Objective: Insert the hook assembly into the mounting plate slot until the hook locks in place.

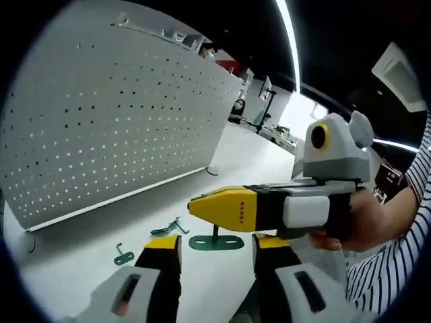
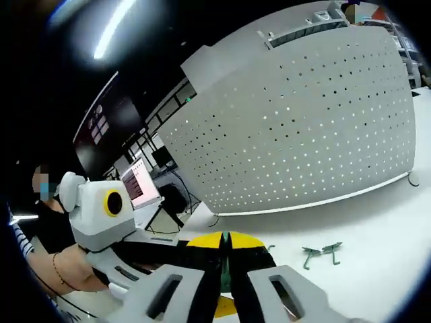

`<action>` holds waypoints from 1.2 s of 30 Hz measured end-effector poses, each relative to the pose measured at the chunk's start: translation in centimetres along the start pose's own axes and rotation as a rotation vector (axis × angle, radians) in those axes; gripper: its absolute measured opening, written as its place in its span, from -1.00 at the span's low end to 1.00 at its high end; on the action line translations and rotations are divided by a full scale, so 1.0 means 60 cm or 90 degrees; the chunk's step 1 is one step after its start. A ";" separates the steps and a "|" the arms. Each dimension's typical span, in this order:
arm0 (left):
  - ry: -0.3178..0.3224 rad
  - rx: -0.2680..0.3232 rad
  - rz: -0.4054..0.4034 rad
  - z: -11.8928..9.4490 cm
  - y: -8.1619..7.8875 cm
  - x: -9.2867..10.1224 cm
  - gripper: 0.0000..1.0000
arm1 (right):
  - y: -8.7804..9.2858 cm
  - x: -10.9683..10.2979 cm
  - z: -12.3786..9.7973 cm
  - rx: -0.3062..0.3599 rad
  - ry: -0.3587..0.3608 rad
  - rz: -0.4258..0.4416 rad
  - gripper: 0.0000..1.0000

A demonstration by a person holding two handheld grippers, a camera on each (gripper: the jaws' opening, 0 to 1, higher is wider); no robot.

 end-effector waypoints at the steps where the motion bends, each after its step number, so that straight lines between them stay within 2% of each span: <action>1: -0.001 0.000 0.000 0.000 0.000 0.000 -0.17 | 0.000 -0.001 -0.001 0.004 0.002 -0.002 -1.00; 11: -0.004 0.007 -0.008 0.001 -0.002 0.000 -0.33 | 0.001 -0.010 -0.002 0.012 0.003 -0.020 -1.00; 16: -0.002 0.003 -0.009 0.002 0.002 -0.002 -0.35 | 0.004 -0.011 -0.002 0.008 0.007 -0.031 -1.00; 21: -0.001 -0.009 0.004 0.004 0.007 -0.005 -0.37 | 0.009 -0.007 -0.001 -0.007 0.006 -0.014 -1.00; 33: 0.011 -0.048 0.004 0.005 0.017 -0.013 -0.39 | 0.019 -0.004 0.004 -0.049 -0.012 -0.011 -1.00; 36: 0.010 -0.059 0.009 0.006 0.021 -0.015 -0.39 | 0.018 -0.002 0.003 -0.050 -0.011 -0.009 -0.94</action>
Point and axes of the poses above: the point that each gripper's makers call its tool centre point, and the gripper's own axes: z roughly forward along the fingers, x roughly to its right, y roughly out of its underside, the point moved 9 cm from there along -z, roughly backward along the fingers, and after that the axes turned 4 degrees about -z, right-handed, at the moved point
